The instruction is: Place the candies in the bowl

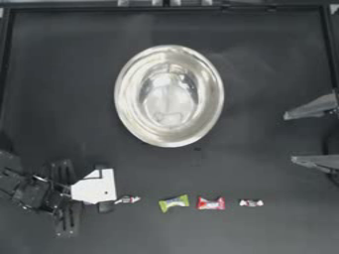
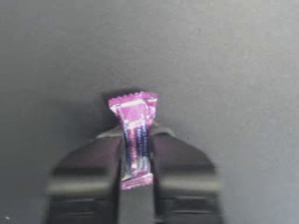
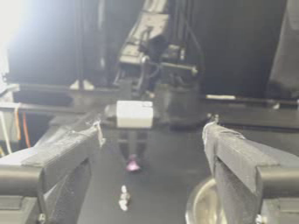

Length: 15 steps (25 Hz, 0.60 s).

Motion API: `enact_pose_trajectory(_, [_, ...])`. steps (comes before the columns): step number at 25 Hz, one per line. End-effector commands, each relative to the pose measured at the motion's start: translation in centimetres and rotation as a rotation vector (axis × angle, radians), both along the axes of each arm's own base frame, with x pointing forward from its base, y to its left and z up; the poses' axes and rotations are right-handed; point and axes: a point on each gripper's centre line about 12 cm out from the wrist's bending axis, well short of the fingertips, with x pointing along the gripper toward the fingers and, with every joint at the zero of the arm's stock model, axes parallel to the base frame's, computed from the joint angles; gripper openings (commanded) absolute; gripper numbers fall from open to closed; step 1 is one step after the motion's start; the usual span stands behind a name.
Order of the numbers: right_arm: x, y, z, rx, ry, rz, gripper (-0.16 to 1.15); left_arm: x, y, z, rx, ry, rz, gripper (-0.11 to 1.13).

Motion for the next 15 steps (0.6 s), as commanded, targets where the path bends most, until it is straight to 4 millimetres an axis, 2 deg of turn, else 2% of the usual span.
enact_pose_trajectory(1, [0.5, 0.0, 0.9, 0.004, -0.012, -0.002, 0.98, 0.8, -0.5, 1.2, -0.012, -0.049, -0.019, 0.17])
enact_pose_trajectory(4, [0.7, 0.0, 0.8, 0.005, -0.005, -0.002, 0.98, 1.7, -0.5, 2.9, -0.006, -0.114, -0.044, 0.21])
enact_pose_trajectory(8, [0.7, 0.0, 0.7, 0.005, -0.002, -0.002, 0.98, 2.3, 0.7, 6.5, 0.028, -0.248, -0.076, 0.23])
enact_pose_trajectory(12, [0.7, 0.0, 0.7, 0.006, 0.0, -0.002, 0.98, 2.4, 3.1, 10.5, 0.097, -0.412, -0.095, 0.23])
enact_pose_trajectory(15, [0.7, 0.0, 0.7, 0.006, 0.0, -0.002, 0.99, 2.0, 6.2, 12.8, 0.178, -0.496, -0.067, 0.23])
